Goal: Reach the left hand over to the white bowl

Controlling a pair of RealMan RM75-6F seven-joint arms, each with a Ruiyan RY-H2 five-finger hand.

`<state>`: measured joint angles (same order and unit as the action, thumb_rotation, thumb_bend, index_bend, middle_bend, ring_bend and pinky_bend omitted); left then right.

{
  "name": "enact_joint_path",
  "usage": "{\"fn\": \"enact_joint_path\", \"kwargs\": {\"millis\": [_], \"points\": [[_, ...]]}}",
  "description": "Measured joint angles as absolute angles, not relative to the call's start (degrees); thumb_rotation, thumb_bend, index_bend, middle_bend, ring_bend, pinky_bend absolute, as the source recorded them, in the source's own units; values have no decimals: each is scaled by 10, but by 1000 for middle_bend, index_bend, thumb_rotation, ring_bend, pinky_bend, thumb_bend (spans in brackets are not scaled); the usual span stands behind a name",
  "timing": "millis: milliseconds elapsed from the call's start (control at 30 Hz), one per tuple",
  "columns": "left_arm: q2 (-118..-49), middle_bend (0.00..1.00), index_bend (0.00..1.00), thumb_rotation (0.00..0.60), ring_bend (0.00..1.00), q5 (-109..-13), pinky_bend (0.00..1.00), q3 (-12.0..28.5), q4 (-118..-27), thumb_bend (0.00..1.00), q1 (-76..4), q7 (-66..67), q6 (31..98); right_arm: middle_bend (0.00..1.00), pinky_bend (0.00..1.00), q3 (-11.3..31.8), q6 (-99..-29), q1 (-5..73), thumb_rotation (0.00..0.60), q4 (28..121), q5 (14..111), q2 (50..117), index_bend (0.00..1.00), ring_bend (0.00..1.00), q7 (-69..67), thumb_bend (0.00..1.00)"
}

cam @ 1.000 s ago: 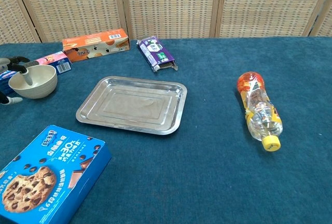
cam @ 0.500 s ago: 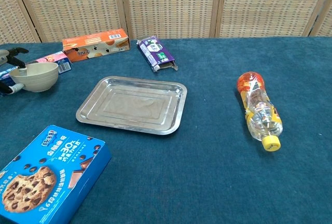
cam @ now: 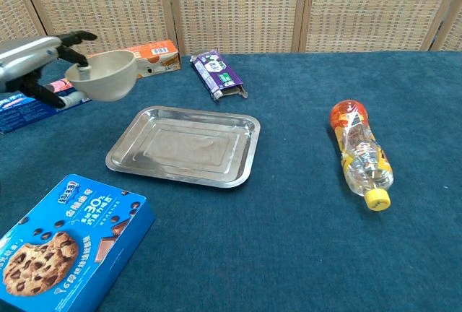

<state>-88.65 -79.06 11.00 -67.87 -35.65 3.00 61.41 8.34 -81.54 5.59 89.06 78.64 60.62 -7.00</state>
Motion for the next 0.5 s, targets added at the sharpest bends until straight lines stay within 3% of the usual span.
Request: {"fn": "enact_joint_path", "kwargs": {"millis": [433, 500], "points": [[-1007, 0, 654, 600, 0, -752, 0, 117, -640, 473, -426, 112, 551, 0, 0, 85, -815, 52, 600, 887, 780, 601, 0, 0, -87, 0], [-1017, 0, 538, 600, 0, -747, 0, 117, -635, 392, -429, 119, 547, 0, 0, 85, -816, 51, 600, 886, 780, 600, 0, 0, -90, 0]]}}
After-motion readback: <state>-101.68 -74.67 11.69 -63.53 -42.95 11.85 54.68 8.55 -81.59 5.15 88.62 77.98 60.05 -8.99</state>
